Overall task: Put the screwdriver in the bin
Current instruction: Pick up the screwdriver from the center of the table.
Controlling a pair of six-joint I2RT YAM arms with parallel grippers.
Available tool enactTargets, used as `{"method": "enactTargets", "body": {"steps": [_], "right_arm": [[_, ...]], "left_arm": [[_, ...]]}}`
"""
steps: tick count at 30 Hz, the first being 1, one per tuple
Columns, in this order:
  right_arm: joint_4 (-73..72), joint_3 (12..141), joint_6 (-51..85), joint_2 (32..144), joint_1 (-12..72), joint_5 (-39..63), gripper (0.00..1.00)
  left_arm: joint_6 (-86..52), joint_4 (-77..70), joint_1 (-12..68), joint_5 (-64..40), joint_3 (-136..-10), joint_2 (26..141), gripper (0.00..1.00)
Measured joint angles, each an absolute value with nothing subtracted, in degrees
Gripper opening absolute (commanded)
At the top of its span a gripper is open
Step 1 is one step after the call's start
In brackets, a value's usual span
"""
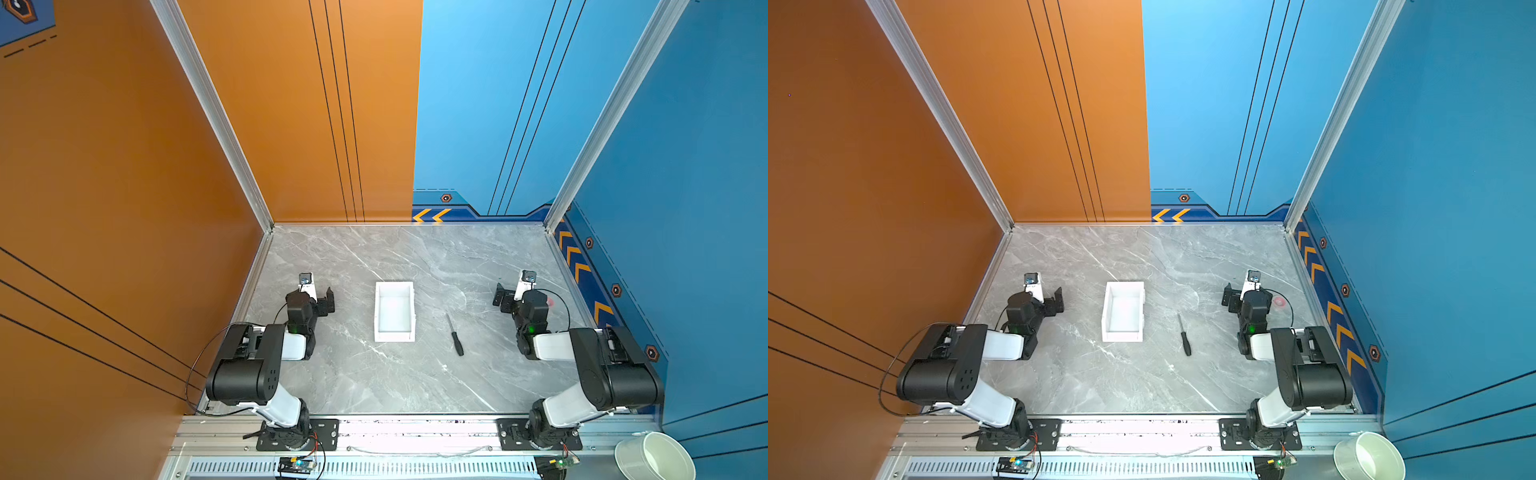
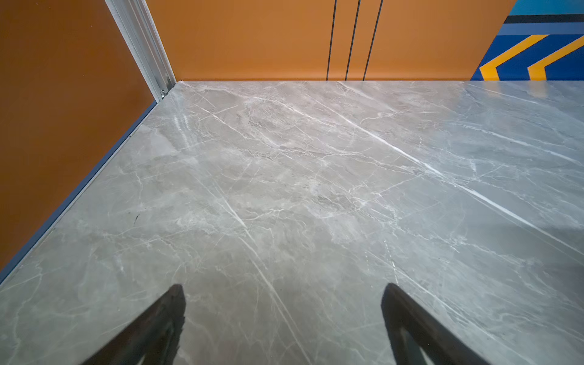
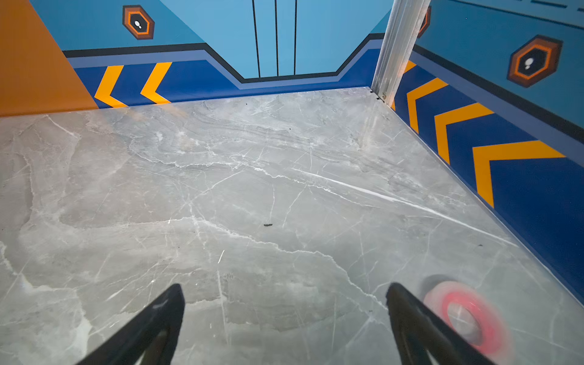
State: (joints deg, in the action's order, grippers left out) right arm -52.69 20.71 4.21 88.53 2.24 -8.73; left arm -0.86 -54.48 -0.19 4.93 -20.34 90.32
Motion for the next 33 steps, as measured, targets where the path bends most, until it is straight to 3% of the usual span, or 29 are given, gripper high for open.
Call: {"method": "enactTargets", "body": {"steps": [33], "right_arm": [[-52.69,20.71,4.19,88.53,2.24,-8.73,1.0]], "left_arm": [[-0.21,-54.39,0.12,4.47,-20.34,90.32,0.98]]}}
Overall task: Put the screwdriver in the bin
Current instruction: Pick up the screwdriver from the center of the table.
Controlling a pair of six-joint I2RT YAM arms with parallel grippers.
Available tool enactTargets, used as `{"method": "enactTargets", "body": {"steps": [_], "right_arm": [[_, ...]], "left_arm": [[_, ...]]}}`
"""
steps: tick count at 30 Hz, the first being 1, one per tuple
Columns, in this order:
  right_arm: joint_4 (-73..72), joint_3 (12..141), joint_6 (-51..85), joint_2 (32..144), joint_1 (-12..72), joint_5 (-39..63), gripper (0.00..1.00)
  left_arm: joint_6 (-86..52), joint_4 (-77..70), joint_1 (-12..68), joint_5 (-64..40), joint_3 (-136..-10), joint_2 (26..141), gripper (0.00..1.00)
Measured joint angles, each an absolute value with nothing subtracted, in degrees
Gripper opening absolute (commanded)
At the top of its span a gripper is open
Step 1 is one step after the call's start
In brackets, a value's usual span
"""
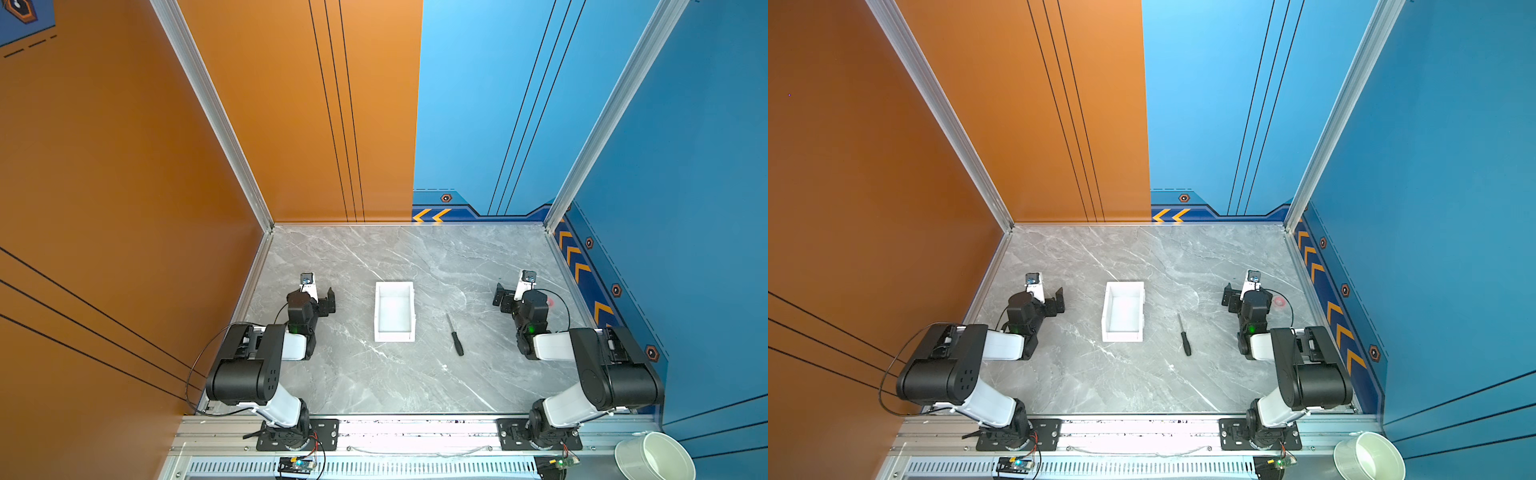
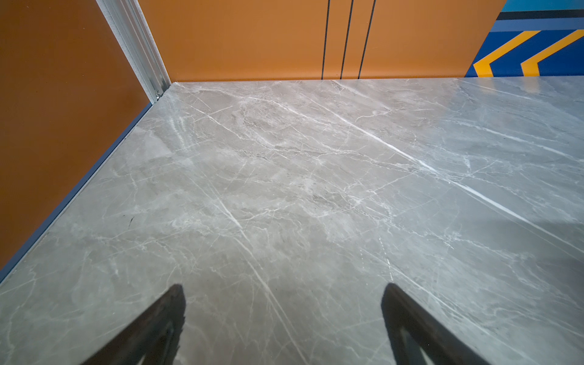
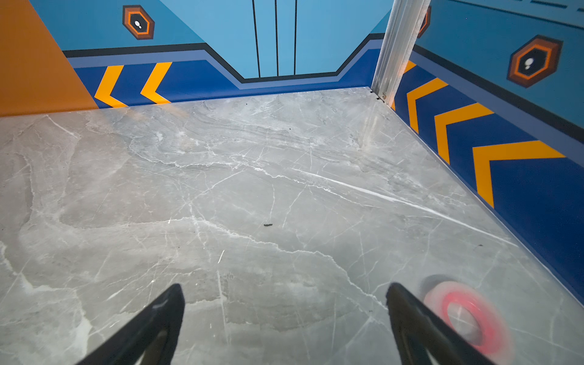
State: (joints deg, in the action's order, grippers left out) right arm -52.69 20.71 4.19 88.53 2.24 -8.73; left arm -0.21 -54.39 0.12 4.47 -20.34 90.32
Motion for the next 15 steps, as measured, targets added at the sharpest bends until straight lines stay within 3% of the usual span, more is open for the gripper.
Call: {"method": "enactTargets", "body": {"steps": [15], "right_arm": [[-52.71,20.71,4.32,88.53,2.68,-11.77,1.0]], "left_arm": [[0.91,-53.56,0.38,1.5,-20.27,87.7,0.98]]}}
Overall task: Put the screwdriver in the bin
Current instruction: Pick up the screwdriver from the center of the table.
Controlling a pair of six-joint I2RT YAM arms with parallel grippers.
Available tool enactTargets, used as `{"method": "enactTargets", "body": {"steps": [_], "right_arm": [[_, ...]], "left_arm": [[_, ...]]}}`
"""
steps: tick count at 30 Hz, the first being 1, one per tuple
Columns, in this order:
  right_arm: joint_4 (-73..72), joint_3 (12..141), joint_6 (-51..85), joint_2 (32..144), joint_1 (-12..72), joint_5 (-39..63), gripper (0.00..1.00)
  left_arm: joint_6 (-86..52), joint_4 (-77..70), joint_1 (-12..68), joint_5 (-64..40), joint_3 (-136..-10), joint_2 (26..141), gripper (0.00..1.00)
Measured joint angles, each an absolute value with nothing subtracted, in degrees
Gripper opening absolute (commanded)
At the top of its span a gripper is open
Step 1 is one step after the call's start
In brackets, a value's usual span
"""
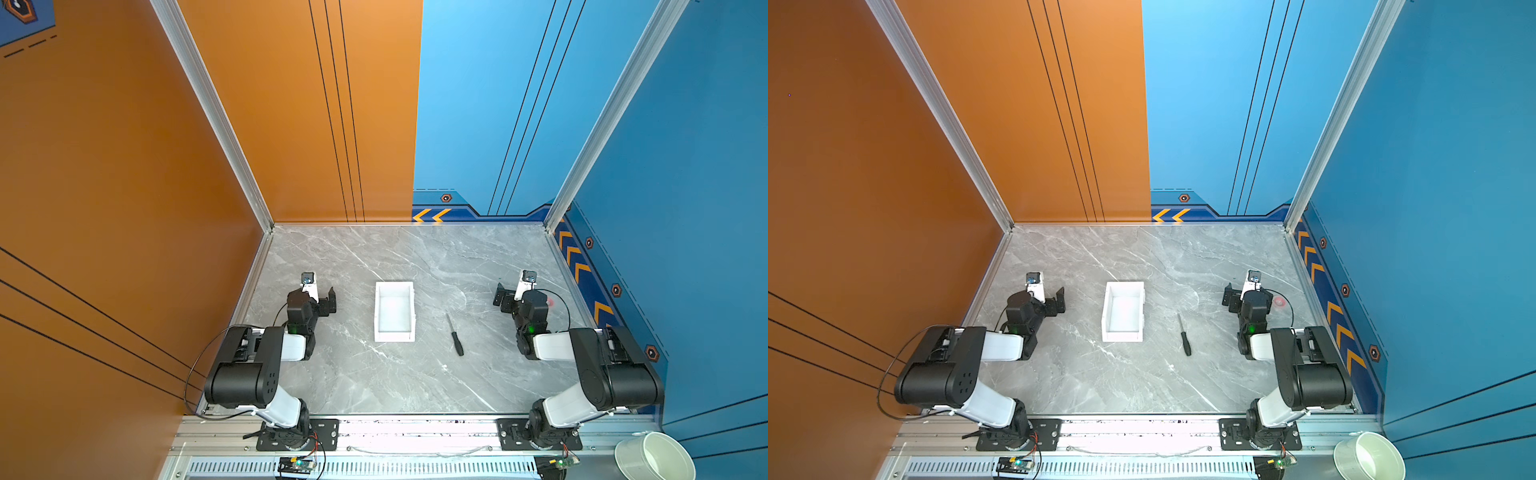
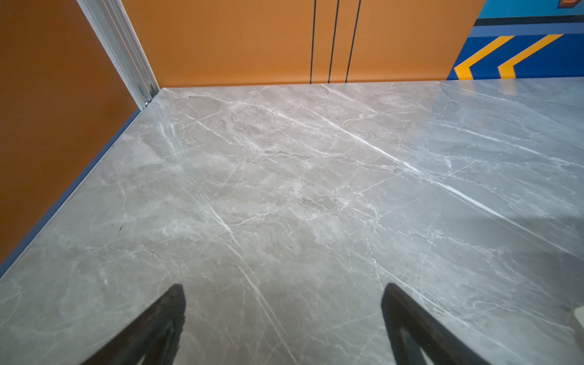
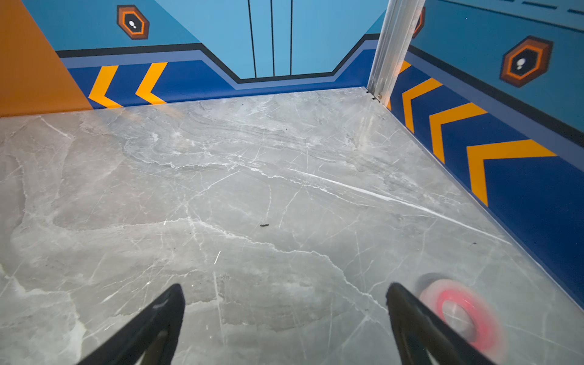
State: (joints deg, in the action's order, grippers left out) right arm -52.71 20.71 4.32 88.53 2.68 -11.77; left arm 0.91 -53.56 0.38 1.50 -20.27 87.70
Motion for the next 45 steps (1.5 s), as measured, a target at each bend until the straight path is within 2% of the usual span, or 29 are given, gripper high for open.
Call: {"method": "enactTargets", "body": {"steps": [5,11,19,23,26,29,35,39,42,45], "right_arm": [[-50.22,21.08,4.51,87.31,2.81,-15.29,1.0],[-37.08,26.41,4.56,77.03,4.23,-16.82,1.0],[-6.33,40.84,13.61,62.46,9.3,-22.55,1.0],[6.11,43.03,17.63,56.4,15.44,-23.22,0.93],[14.44,43.57,21.15,54.24,19.38,-22.35,0.84],[21.17,43.92,24.62,55.05,22.2,-19.62,0.78],[28.38,44.99,29.12,64.31,30.76,-14.7,0.78],[29.69,46.33,30.52,71.35,36.23,-12.21,0.73],[29.76,46.74,31.31,75.13,37.93,-10.35,0.63],[29.8,46.78,31.92,78.02,38.76,-8.91,0.62]], "left_arm": [[3.75,-49.39,3.2,0.3,-20.23,79.4,0.98],[5.37,-37.82,4.16,-0.25,-23.42,69.87,0.98],[7.62,-7.33,6.44,-0.27,-40.47,65.89,0.98],[8.95,7.25,6.9,-0.32,-49.01,65.89,0.98],[10.26,16.64,7.53,-0.34,-54.22,66.28,0.98],[11.18,25.54,7.94,-0.32,-59.79,68.23,0.98],[10.5,38.09,8.84,-0.58,-67.88,73.76,0.98],[10.7,42.3,9.5,-1.39,-67.66,73.56,0.98],[11.14,43.9,10.22,-1.37,-66.98,72.93,0.98],[11.2,44.75,10.22,-1.37,-66.24,72.4,0.98]]}}
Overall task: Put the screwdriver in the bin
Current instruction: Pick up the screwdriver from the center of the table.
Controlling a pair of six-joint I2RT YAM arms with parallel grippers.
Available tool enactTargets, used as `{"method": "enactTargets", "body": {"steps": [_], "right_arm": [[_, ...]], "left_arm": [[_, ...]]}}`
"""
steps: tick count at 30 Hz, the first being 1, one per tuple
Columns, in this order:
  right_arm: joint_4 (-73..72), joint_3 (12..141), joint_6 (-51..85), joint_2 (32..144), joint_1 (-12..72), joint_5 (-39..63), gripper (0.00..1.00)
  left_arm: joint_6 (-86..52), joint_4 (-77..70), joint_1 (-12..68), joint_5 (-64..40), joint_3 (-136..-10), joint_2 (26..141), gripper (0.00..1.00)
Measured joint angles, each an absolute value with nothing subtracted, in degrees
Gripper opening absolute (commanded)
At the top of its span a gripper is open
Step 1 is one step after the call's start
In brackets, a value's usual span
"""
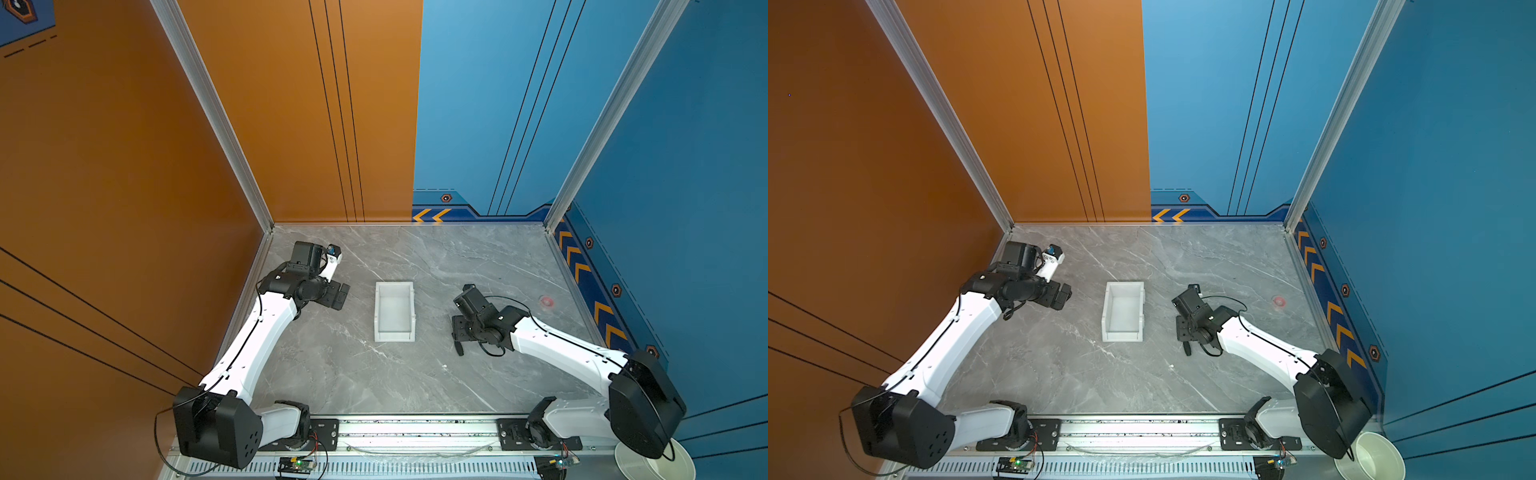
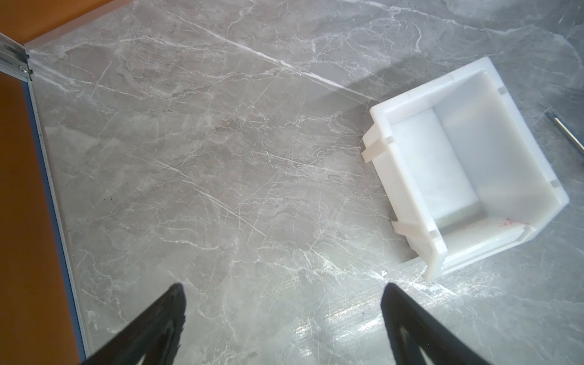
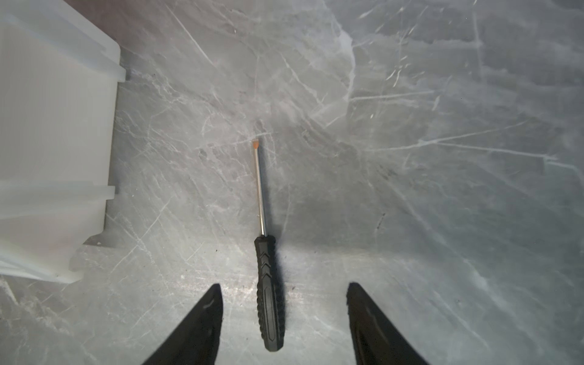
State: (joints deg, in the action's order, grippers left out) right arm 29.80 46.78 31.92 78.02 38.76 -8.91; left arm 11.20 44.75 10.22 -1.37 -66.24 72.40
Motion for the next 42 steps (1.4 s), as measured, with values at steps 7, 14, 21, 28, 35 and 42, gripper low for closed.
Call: {"method": "enactTargets", "body": {"steps": [7,14,21,28,35,42], "right_arm": [[30.02,46.78,32.86,80.44,39.81,-7.66,0.56],[30.0,46.78,33.43,84.07,42.13,-6.5,0.47],[30.0,46.78,33.52,87.46,43.55,-6.22,0.46],[30.0,46.78,33.54,89.01,43.83,-6.66,0.42],[29.41,46.68,34.17,89.3,43.94,-7.51,0.33],[28.86,46.17,34.61,88.99,43.94,-7.99,0.22]], "left_arm": [[11.18,45.5,10.22,-3.33,-65.73,70.06,0.98],[11.14,45.5,10.59,-5.04,-65.73,67.48,0.98],[10.68,43.77,10.59,-5.02,-63.96,64.34,0.98],[10.5,42.92,10.59,-4.99,-63.72,62.96,0.98],[10.46,42.87,10.59,-4.99,-63.72,62.96,0.98],[10.46,42.87,10.59,-4.95,-63.72,62.96,0.98]]}}
